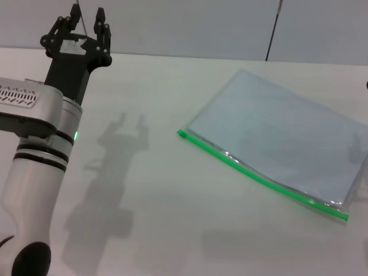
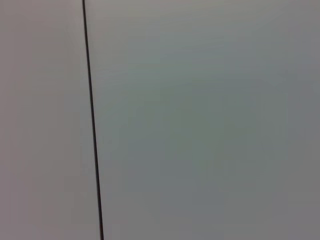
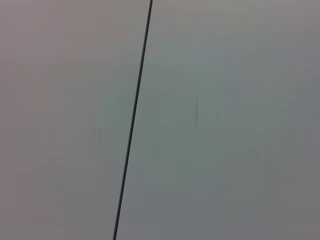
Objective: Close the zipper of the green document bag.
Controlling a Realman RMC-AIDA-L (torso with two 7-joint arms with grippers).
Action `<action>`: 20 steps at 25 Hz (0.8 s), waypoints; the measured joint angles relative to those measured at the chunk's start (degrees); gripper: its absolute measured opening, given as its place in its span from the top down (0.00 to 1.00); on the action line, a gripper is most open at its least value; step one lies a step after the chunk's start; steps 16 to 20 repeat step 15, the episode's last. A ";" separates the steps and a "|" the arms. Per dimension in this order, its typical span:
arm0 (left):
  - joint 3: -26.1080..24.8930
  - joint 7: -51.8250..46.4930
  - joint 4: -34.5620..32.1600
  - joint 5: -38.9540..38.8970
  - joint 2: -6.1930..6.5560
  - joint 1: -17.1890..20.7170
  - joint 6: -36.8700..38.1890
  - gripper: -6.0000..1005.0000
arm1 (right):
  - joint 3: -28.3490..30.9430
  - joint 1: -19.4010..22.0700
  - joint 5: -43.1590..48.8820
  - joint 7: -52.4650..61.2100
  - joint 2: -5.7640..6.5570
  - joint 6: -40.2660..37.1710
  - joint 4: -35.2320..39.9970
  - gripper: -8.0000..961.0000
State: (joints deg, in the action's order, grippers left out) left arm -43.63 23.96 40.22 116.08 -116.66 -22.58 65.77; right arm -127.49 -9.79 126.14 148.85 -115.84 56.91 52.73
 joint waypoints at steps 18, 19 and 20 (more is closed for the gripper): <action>0.49 -3.54 -2.85 -0.60 -0.07 -1.17 0.08 0.60 | -1.44 -3.57 -3.77 0.04 0.10 -0.18 -1.49 0.56; 0.49 -3.54 -2.85 -0.60 -0.07 -1.17 0.08 0.60 | -1.44 -3.57 -3.77 0.04 0.10 -0.18 -1.49 0.56; 0.49 -3.54 -2.85 -0.60 -0.07 -1.17 0.08 0.60 | -1.44 -3.57 -3.77 0.04 0.10 -0.18 -1.49 0.56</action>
